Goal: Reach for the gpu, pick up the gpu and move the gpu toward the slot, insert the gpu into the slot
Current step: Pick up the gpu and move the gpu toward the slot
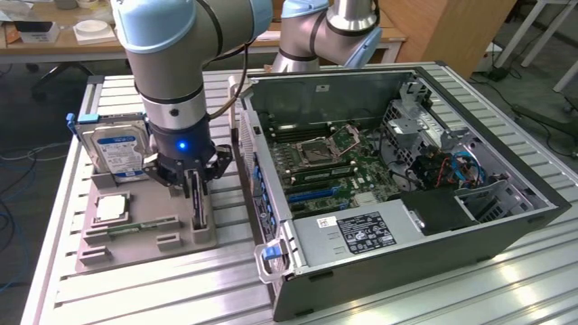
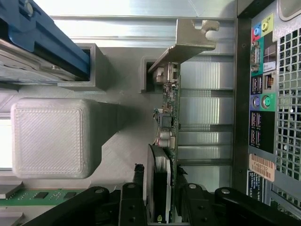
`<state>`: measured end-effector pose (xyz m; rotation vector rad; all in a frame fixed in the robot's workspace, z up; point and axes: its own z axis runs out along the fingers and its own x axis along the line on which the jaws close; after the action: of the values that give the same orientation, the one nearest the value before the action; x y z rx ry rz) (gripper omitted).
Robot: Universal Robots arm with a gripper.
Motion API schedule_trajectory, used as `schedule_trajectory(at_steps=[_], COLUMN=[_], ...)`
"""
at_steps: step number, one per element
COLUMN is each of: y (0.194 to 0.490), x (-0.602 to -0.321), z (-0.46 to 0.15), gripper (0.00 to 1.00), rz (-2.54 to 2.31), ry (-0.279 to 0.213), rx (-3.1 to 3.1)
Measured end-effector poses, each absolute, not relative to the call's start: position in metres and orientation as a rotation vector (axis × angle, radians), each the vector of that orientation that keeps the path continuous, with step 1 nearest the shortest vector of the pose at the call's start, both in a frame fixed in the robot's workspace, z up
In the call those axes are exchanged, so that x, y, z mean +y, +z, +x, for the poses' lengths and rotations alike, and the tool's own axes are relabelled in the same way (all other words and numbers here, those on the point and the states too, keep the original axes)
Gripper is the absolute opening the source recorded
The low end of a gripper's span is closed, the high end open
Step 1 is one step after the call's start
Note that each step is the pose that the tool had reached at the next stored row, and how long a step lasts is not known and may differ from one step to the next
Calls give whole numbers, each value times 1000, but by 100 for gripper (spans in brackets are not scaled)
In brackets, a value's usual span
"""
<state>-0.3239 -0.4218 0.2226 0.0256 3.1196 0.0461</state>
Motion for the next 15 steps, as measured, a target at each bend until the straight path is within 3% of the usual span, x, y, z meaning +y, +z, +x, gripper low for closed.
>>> schedule_trajectory(at_steps=[11,12,15], y=[223,223,223], x=[-422,-422,-422], z=[-324,-324,-324], gripper=[35,29,29], rz=[14,14,14], ry=[46,46,46], rx=[3120,3120,3120])
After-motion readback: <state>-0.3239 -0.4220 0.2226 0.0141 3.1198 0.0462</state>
